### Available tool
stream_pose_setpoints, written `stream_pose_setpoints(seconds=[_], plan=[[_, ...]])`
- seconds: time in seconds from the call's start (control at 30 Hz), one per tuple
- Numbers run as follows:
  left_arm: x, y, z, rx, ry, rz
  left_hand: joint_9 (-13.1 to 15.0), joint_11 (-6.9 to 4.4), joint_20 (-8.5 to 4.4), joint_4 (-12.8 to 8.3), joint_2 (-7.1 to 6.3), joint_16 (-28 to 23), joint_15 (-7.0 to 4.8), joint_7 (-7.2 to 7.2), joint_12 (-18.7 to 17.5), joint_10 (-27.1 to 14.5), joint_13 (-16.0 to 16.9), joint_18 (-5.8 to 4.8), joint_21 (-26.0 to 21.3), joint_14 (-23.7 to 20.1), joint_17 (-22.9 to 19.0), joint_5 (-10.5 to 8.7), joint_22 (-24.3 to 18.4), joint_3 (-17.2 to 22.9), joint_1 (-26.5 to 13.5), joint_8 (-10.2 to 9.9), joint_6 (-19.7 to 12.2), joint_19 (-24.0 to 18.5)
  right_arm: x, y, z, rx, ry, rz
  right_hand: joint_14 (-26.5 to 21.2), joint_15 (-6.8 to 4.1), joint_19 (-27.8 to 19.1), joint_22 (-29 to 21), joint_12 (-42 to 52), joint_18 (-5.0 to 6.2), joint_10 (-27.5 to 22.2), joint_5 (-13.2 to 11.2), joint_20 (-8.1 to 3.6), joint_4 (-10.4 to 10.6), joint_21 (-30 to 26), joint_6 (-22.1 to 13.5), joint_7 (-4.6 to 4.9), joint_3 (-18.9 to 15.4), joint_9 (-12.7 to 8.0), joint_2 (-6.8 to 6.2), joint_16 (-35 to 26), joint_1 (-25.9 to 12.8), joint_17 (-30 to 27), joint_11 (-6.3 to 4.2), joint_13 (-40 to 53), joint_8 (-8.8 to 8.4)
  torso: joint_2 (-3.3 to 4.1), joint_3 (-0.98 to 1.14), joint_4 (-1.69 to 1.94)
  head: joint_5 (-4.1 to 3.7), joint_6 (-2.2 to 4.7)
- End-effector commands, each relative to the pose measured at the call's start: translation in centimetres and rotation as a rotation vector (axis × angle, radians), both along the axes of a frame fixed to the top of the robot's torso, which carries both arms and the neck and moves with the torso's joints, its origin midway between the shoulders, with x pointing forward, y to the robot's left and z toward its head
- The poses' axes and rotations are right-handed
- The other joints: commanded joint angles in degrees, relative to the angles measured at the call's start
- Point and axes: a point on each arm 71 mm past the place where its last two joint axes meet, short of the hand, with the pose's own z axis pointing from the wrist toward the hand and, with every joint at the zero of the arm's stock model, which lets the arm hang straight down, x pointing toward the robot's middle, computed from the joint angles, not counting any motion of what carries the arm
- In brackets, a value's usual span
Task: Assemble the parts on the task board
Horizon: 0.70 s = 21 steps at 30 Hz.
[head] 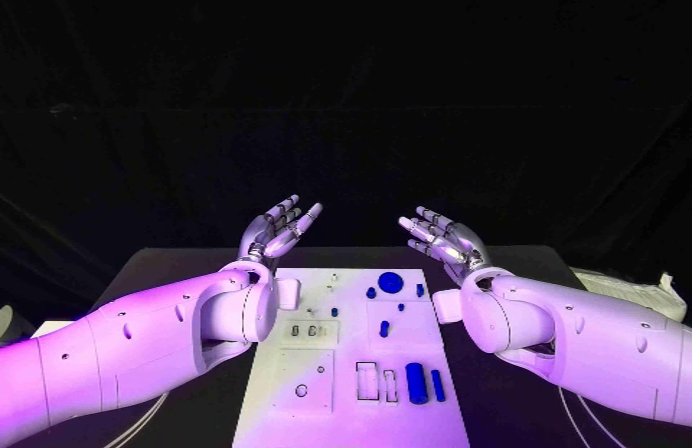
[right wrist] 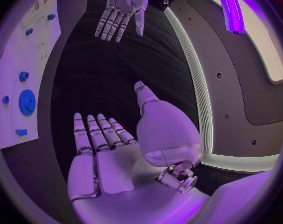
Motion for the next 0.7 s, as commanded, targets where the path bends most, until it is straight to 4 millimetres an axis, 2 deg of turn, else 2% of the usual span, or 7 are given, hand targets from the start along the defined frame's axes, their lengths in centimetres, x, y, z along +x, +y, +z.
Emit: stream_pose_setpoints(seconds=[0.03,0.13,0.2,0.33,0.43,0.5,0.7], plan=[[0.0,-0.5,0.3,-0.045,-0.021,-0.059,0.2,0.57,0.98,0.7,0.25,0.6,0.42,8.39,0.5,1.5,0.2,1.06,0.7,2.1,0.3,0.68,0.3,0.6,3.2,0.5,1.6,1.1,-0.1,1.3,-0.2,-0.013,0.022,0.203,9.6,1.21,7.5,1.1,1.2,1.7,9.1,0.1,0.41,-2.8,2.1,7.0,7.41,0.7,0.7,1.11,1.4,6.3,0.8,1.16,0.7,0.94,0.0,-0.01,0.0,-0.02,0.0],[0.0,-0.5,0.3,-0.045,-0.021,-0.059,0.4,0.9,0.93,0.4,1.21,1.6,0.6,8.53,1.0,4.8,0.5,0.98,1.5,7.1,0.9,0.51,0.7,1.2,4.3,0.9,4.0,3.6,-0.1,1.4,-0.2,-0.019,0.028,0.236,22.6,0.9,16.3,2.2,2.7,3.59,20.1,-0.5,0.33,-5.4,4.6,15.0,6.99,1.3,1.4,1.25,3.6,9.5,1.6,1.21,1.4,2.09,0.0,-0.01,0.0,-0.02,0.0],[0.0,-0.5,0.3,-0.045,-0.021,-0.059,0.7,0.83,0.88,0.0,1.87,3.0,0.22,8.52,1.4,8.4,0.7,1.33,2.8,13.5,1.5,0.42,1.4,1.4,5.0,1.3,6.7,7.3,0.0,1.4,-0.2,-0.022,0.03,0.247,30.9,-0.17,22.1,2.8,4.0,4.71,29.3,-0.6,0.3,-6.9,6.4,21.5,6.32,1.8,1.9,1.4,4.9,11.2,2.0,0.19,1.9,3.07,0.0,-0.01,0.0,-0.02,0.0],[0.0,1.6,0.2,-0.055,-0.02,-0.056,2.0,-0.86,0.66,-2.1,3.25,6.6,-2.37,7.72,3.7,22.8,1.8,3.88,9.8,24.5,2.8,0.28,4.7,1.7,6.8,4.0,19.3,27.0,1.1,-0.6,0.5,-0.234,-0.175,0.176,37.0,-2.03,26.5,3.1,4.6,6.16,35.0,-1.2,0.0,-8.8,8.3,32.2,4.94,2.9,2.4,1.65,5.9,12.6,2.0,-1.54,1.6,4.23,0.66,-0.19,-0.21,-0.02,-0.71],[-0.1,2.0,0.3,-0.059,-0.019,-0.064,2.7,-2.24,0.2,-3.6,3.86,8.0,-4.03,6.61,5.7,32.0,2.3,5.11,12.1,29.5,3.1,0.12,5.3,1.6,7.7,5.7,28.3,32.3,1.2,-0.8,0.8,-0.284,-0.21,0.181,40.4,-3.03,29.8,3.3,4.3,6.26,37.7,-1.6,-0.9,-9.6,9.7,35.7,4.37,3.7,2.2,1.58,6.2,12.6,1.9,-2.36,1.5,4.15,1.04,-0.28,-0.18,-0.04,-0.71],[-0.3,2.2,0.4,-0.06,-0.02,-0.074,3.0,-3.55,-1.18,-4.7,4.26,9.5,-5.52,5.56,6.7,35.8,2.4,5.24,14.2,34.2,3.7,-0.2,5.8,1.6,8.3,6.8,33.2,37.2,1.3,-0.9,1.1,-0.32,-0.235,0.187,42.4,-3.68,31.6,3.1,3.6,6.15,39.5,-1.8,-1.58,-10.3,10.1,37.3,3.91,4.6,2.0,1.39,5.8,12.3,1.8,-2.68,1.4,3.6,1.45,-0.36,-0.06,-0.17,-0.65],[-0.9,2.6,0.8,-0.058,-0.02,-0.12,2.6,-5.73,-3.66,-6.0,5.07,10.8,-8.12,3.78,7.2,42.4,2.2,5.34,15.9,41.6,5.2,-1.23,5.7,1.9,9.0,7.1,38.1,44.0,1.7,-1.3,2.1,-0.463,-0.315,0.22,48.2,-5.4,35.9,3.0,2.4,6.26,43.9,-1.5,-3.51,-12.5,11.6,40.7,3.24,7.7,2.1,0.72,5.7,11.7,2.1,-4.06,1.5,2.81,2.43,-0.37,0.37,-0.55,-0.51]])
